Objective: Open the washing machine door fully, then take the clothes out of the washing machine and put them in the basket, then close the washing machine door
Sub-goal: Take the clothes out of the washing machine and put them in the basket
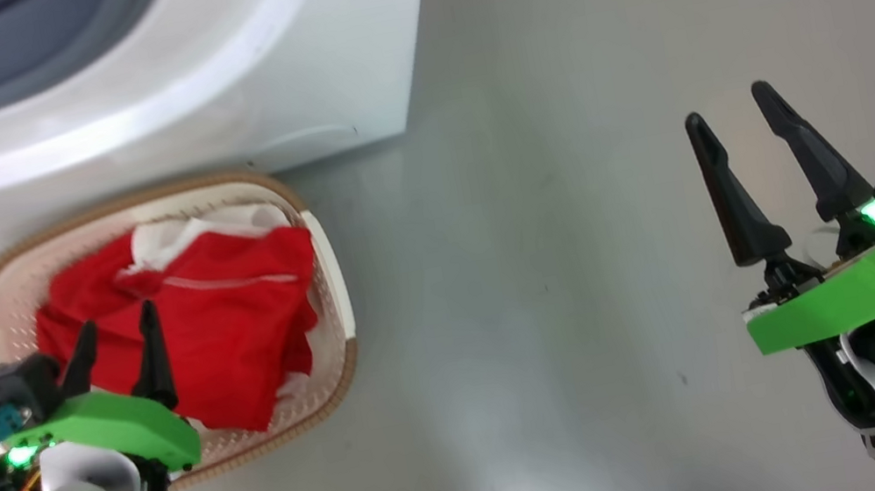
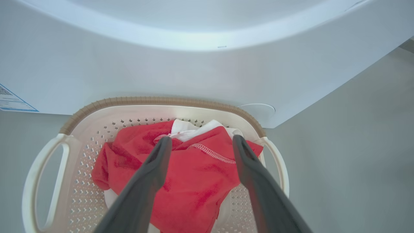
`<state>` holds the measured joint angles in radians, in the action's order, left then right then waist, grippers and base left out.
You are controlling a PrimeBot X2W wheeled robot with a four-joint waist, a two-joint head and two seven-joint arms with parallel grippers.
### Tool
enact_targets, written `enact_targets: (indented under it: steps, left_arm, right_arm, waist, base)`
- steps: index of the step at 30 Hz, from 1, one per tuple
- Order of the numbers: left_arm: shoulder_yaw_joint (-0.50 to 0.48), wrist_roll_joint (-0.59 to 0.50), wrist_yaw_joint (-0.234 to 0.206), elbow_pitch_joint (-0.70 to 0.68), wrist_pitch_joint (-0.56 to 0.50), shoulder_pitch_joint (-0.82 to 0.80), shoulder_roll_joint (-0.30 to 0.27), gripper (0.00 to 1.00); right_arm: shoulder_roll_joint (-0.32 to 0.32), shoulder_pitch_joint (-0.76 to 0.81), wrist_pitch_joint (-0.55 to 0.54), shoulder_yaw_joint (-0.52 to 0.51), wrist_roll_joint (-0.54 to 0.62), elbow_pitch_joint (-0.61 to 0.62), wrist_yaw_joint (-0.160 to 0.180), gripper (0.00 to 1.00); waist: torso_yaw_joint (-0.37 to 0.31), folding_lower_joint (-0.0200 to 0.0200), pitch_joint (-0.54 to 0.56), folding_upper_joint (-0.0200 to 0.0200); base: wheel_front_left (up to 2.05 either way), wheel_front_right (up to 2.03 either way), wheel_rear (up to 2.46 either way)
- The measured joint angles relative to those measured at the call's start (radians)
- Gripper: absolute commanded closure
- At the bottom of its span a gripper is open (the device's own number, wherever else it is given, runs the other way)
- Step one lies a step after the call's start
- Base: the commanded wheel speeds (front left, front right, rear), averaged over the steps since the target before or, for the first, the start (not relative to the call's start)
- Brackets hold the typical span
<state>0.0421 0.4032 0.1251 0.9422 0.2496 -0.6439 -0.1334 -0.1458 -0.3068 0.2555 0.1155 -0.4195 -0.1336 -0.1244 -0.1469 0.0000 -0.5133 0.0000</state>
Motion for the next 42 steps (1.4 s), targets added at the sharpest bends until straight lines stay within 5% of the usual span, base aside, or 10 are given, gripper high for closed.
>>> enact_targets:
  steps: [20, 42]
  left_arm:
    - [-0.151, -0.141, 0.000, -0.487, 0.003, 0.332, 0.057, 0.00]
    - [-0.250, -0.186, 0.000, -0.750, 0.003, 0.673, 0.086, 0.00]
  right_arm:
    - [-0.038, 0.139, 0.000, -0.039, -0.002, -0.007, 0.000, 0.00]
    - [-0.045, 0.324, 0.000, -0.076, -0.003, 0.017, 0.000, 0.00]
  waist:
    - [0.038, 0.0000, 0.250, 0.0000]
    - [0.040, 0.0000, 0.420, 0.0000]
  base:
    - [0.00, 0.00, 0.00]
    - [0.00, 0.00, 0.00]
